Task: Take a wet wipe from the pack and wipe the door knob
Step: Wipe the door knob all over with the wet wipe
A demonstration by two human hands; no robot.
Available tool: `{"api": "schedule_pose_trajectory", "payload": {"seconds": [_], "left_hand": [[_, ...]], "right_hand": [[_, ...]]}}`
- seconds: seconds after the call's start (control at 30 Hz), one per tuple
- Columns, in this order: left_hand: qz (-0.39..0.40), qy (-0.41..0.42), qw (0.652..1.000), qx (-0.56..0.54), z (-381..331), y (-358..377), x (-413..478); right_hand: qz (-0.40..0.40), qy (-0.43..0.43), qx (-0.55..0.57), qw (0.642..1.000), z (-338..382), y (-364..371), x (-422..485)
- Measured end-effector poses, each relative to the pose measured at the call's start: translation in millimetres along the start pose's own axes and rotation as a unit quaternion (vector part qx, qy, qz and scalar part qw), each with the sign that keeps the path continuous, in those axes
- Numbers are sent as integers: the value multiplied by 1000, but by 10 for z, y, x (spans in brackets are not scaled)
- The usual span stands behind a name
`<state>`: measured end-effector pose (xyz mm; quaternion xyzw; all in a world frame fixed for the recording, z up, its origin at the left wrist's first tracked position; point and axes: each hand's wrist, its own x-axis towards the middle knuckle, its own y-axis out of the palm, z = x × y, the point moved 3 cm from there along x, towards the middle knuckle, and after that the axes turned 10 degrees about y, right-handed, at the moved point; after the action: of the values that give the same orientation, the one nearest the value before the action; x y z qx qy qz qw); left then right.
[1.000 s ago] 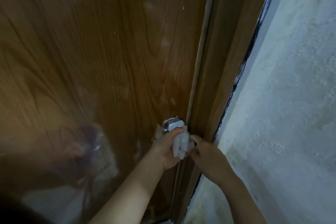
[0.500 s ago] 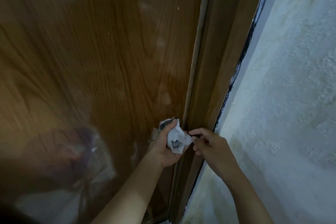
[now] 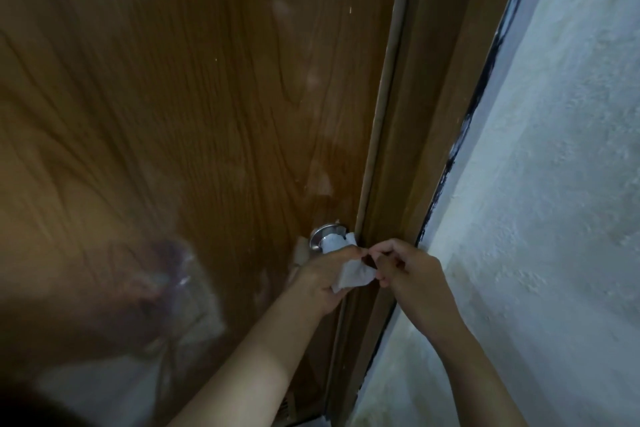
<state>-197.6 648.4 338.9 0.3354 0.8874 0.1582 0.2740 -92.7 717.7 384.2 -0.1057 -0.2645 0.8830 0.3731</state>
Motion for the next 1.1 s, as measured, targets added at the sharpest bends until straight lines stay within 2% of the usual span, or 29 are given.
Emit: {"api": "schedule_pose_trajectory", "payload": {"seconds": [0.1, 0.2, 0.33, 0.47, 0.53, 0.6, 0.7, 0.8, 0.9, 1.0, 1.1], "left_hand": [[1, 29, 999, -45, 57, -14, -8], [-3, 54, 998, -8, 167, -95, -31], [1, 62, 998, -32, 269, -210, -60], [-21, 81, 987, 134, 296, -354, -54], [-18, 86, 982, 169, 247, -342, -18], [-35, 109, 963, 246, 177, -344, 40], [-30, 165, 948, 270, 110, -335, 61], [-56, 129, 928, 344, 171, -378, 29], [-31, 103, 950, 294, 186, -360, 11], [65, 114, 976, 176, 91, -187, -40], [139, 98, 983, 74, 65, -80, -110]], "right_hand": [[-3, -6, 24, 1000, -11, -24, -7], [-1, -17, 30, 999, -24, -26, -24], [-5, -14, 27, 1000, -61, -44, -33], [-3, -4, 41, 999, -116, -94, -37], [4, -7, 49, 999, -128, -100, -49], [8, -13, 46, 999, -132, -99, -58], [14, -15, 31, 999, -117, -86, -72], [19, -29, 26, 999, -96, -74, -88], [22, -41, 23, 999, -74, -65, -105], [23, -47, 27, 998, -55, -59, -114], [23, -50, 30, 998, -30, -49, -116]]}}
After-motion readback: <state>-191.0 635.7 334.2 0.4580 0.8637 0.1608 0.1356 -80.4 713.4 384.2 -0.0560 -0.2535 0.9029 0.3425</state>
